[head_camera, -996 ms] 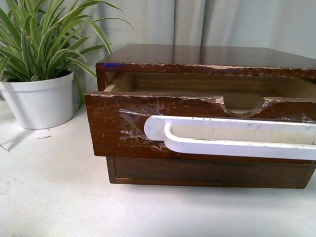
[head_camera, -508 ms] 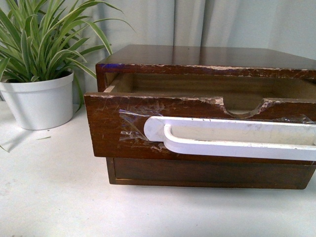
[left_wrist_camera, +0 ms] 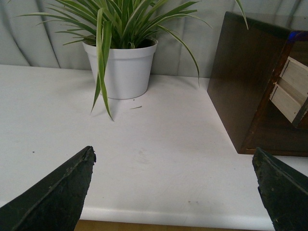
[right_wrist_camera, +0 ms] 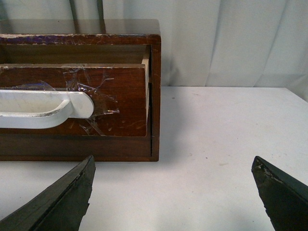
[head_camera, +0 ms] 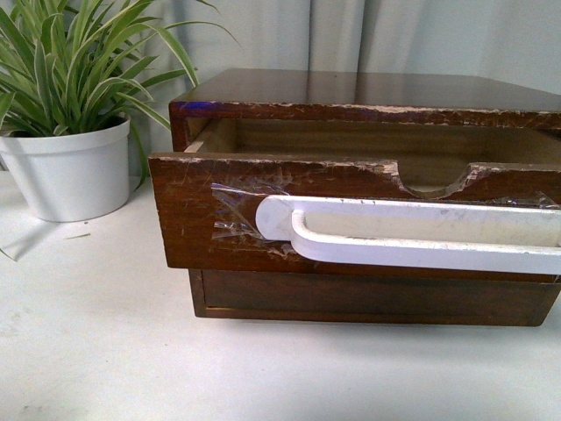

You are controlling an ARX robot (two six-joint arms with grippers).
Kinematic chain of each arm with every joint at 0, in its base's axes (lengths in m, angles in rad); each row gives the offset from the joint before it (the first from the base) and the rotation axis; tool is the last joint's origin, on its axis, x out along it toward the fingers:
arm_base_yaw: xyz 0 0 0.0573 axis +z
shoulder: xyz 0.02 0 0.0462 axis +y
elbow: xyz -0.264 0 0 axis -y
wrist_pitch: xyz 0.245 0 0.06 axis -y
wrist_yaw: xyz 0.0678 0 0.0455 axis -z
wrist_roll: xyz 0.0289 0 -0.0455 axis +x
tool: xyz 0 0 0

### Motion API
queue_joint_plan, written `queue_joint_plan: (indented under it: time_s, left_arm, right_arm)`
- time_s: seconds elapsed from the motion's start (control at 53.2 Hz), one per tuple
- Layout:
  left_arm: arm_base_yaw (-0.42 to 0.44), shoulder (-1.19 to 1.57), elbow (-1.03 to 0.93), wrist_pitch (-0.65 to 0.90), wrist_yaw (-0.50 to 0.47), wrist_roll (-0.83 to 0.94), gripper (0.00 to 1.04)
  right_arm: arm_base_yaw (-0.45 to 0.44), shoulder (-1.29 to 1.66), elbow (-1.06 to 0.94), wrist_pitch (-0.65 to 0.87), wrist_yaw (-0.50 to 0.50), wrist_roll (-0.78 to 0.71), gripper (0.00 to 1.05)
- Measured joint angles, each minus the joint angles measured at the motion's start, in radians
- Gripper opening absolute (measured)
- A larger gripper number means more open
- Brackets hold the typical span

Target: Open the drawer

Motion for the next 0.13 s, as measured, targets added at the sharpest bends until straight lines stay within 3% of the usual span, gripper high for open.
queue_joint_plan:
  time_s: [0.132]
  left_arm:
    - [0.0,0.0,0.0,0.0,0.0,0.0,0.99]
  right_arm:
    - [0.0,0.0,0.0,0.0,0.0,0.0,0.96]
